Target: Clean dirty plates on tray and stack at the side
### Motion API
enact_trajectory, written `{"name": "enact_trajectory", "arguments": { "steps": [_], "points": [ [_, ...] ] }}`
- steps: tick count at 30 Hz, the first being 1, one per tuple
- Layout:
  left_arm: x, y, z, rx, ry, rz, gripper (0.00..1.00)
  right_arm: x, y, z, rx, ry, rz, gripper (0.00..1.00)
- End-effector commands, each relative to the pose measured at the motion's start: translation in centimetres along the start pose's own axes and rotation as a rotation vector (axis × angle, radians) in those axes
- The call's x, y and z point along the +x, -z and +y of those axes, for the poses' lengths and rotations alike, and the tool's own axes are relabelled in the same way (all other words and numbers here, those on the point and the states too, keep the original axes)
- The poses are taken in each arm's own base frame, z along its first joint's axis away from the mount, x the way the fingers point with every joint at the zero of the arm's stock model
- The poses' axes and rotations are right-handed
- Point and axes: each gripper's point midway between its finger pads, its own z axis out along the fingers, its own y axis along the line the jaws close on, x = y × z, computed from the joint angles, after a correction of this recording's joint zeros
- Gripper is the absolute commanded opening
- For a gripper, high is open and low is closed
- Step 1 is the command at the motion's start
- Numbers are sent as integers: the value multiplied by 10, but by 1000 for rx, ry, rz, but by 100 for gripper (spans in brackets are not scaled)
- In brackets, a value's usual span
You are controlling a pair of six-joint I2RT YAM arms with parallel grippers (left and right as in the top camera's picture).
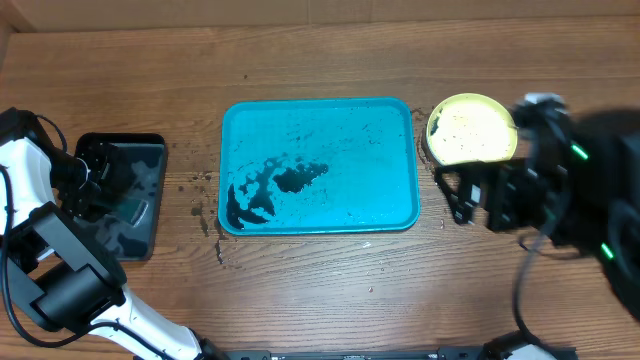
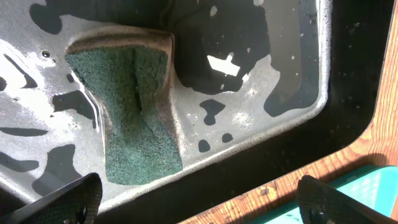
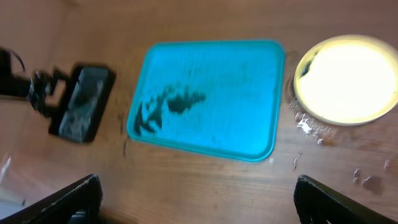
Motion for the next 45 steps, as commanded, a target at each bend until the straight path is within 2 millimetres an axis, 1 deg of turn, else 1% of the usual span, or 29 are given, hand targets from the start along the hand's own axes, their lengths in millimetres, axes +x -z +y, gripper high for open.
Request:
{"name": "enact_trajectory", "arguments": {
  "steps": [1, 6, 9, 15, 19, 21, 22, 23, 30, 34, 38, 40, 43, 45],
  "points": [
    [-3, 14, -8, 28, -21, -31, 100, 11, 14, -18, 41, -25, -73, 100],
    [-3, 14, -8, 28, -22, -31, 100, 33, 16, -43, 72, -64, -186, 100],
    [-3, 14, -8, 28, -21, -31, 100, 51, 9, -59, 78, -73, -293, 100],
    [-3, 14, -8, 28, -21, -31, 100, 78, -16, -76, 39, -39, -474, 100],
    [-3, 14, -8, 28, -22, -31, 100, 91, -39, -87, 6, -7, -588, 100],
    [-3, 14, -8, 28, -21, -31, 100, 93, -48, -90, -6, 7, -631, 100],
    [-3, 14, -8, 28, -21, -31, 100, 95, -60, -95, -19, 22, -677, 100],
    [-3, 14, -8, 28, -21, -31, 100, 96, -65, -97, -24, 28, -698, 100],
    [-3, 14, -8, 28, -21, -31, 100, 97, -97, -108, -56, 63, -803, 100],
    [-3, 14, -8, 28, -21, -31, 100, 96, -108, -112, -73, 85, -870, 100],
    [-3, 14, -8, 28, -21, -31, 100, 96, -112, -118, -60, 83, -906, 100],
    [-3, 14, -8, 28, -22, -31, 100, 94, -111, -121, -44, 76, -916, 100],
    [-3, 14, -8, 28, -21, -31, 100, 94, -110, -130, 3, 52, -924, 100],
    [-3, 14, -8, 28, -21, -31, 100, 97, -115, -142, 56, 22, -904, 100]
  ]
}}
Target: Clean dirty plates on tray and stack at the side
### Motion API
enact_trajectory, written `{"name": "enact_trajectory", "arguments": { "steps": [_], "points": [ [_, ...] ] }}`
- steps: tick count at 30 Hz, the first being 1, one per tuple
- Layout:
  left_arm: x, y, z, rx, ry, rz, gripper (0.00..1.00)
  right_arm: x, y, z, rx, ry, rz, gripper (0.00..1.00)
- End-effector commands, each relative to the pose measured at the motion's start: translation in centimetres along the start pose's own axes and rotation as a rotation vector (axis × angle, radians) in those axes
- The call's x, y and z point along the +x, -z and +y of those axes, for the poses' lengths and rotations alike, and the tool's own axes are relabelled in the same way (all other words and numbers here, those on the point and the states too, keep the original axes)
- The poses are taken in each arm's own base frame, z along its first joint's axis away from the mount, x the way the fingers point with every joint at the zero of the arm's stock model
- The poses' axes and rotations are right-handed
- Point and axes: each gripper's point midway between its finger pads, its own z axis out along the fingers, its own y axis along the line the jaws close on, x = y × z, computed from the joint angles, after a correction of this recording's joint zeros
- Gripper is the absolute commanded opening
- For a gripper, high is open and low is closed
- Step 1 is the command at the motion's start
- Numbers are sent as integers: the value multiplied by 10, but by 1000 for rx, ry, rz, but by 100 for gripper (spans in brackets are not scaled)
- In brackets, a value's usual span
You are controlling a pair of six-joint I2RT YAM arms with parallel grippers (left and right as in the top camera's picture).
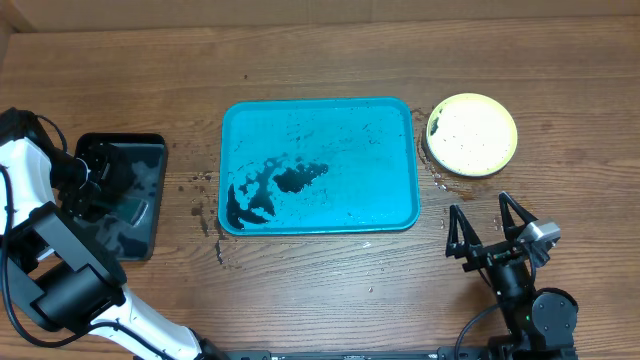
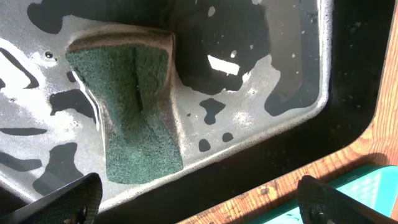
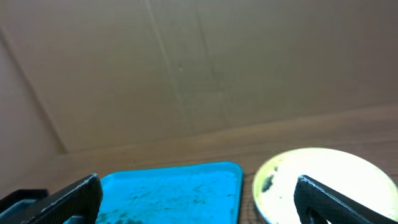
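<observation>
A blue tray [image 1: 318,165] with dark smears lies mid-table and carries no plates. To its right a yellow plate [image 1: 471,134] rests on the wood, seemingly the top of a stack; it shows too as the plate [image 3: 323,183]. My right gripper [image 1: 487,231] is open near the front edge, well short of the plate, fingers pointing toward it. My left gripper [image 2: 199,202] is open over the black water basin [image 1: 122,195], with a green sponge [image 2: 134,112] lying in the shallow water beyond its fingertips.
Water drops and dark specks dot the wood around the tray's left edge [image 1: 205,200] and beside the plate. A cardboard wall [image 3: 186,68] stands behind the table. The basin's rim [image 2: 348,74] borders the wooden table.
My right arm has drawn back from beside the yellow plate to the front right of the table, its gripper still open. The left gripper, sponge, tray and plate are unchanged.
</observation>
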Motion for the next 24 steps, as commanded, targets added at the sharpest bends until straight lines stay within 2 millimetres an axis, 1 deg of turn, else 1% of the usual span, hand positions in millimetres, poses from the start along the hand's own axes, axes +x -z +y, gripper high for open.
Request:
{"name": "enact_trajectory", "arguments": {
  "steps": [1, 3, 5, 10, 18, 24],
  "points": [
    [-3, 14, -8, 29, -22, -33, 100, 9, 2, -26, 135, -4, 14, 100],
    [-3, 14, -8, 29, -22, -33, 100, 20, 5, -40, 212, -6, 55, 100],
    [-3, 14, -8, 29, -22, -33, 100, 19, 6, -44, 226, 47, 55, 100],
    [-3, 14, -8, 29, -22, -33, 100, 17, 7, -50, 249, 115, 56, 100],
    [-3, 14, -8, 29, -22, -33, 100, 18, 7, -50, 239, 308, 84, 100],
    [-3, 14, -8, 29, -22, -33, 100, 17, 7, -51, 244, 307, 81, 100]
  ]
}}
